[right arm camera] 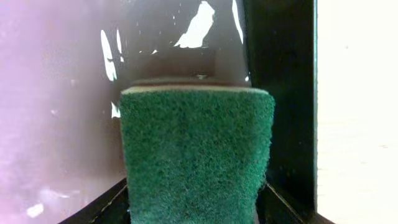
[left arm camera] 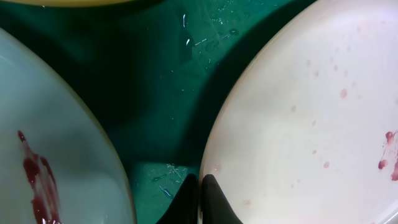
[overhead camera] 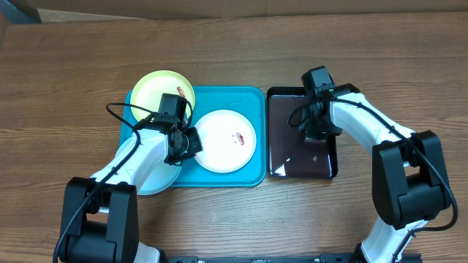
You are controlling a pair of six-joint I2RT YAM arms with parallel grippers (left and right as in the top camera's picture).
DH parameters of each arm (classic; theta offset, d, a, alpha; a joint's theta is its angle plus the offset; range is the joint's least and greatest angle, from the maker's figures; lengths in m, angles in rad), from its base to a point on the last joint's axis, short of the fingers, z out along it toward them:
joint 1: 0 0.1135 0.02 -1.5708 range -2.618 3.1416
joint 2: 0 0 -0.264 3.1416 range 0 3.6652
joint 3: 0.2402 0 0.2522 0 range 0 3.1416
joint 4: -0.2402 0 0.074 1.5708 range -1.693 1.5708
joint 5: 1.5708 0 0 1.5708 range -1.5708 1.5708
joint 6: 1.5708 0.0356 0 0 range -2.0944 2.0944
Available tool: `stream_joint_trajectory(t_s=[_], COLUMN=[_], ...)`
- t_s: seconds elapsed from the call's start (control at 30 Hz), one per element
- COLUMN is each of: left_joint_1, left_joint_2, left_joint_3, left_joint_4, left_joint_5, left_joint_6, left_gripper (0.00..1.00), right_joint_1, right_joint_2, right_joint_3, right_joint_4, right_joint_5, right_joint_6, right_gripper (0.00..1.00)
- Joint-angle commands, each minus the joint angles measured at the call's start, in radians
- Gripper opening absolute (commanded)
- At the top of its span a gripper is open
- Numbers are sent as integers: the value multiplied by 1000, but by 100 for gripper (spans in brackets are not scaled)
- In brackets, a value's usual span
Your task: Clean dirty plates on tray and stack at the side
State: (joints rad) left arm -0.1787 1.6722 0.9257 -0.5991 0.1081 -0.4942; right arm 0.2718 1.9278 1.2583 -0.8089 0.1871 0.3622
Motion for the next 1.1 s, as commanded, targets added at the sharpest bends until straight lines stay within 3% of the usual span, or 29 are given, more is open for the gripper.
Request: stream_joint_trajectory(t_s=[0.0, 0.53, 0.8, 0.87, 0.93, 0.97, 1.0, 1.07], left_joint_1=[2, 2, 1, 1, 1, 1, 1, 1], left_joint_2=[5, 5, 5, 5, 5, 5, 5, 5], left_joint_3=[13, 13, 13, 13, 13, 13, 13, 13], left_joint_4=[-8, -14, -15, -16, -16, -16, -16, -18], left_joint_5=[-11, -11, -15, -15, -15, -15, -15, -15], left_joint_6=[19, 19, 24, 23, 23, 23, 23, 23], left_gripper=[4, 4, 4, 4, 4, 4, 4, 4], right_joint_1=[-1, 3, -1, -9, -20, -30, -43, -81], right_joint_2=[-2, -13, -69, -87, -95, -96, -95, -93], right_joint_3=[52, 59, 145, 175, 193, 196, 196, 185], right_joint_4=[-22, -64, -129, -150, -163, -166, -169, -172], right_joint_5=[-1, -6, -27, -51, -50, -50, -50, -51], right_joint_6=[-3, -18, -34, -53, -54, -53, -51, -46], right_gripper=[61, 62, 74, 72, 55, 39, 14, 4])
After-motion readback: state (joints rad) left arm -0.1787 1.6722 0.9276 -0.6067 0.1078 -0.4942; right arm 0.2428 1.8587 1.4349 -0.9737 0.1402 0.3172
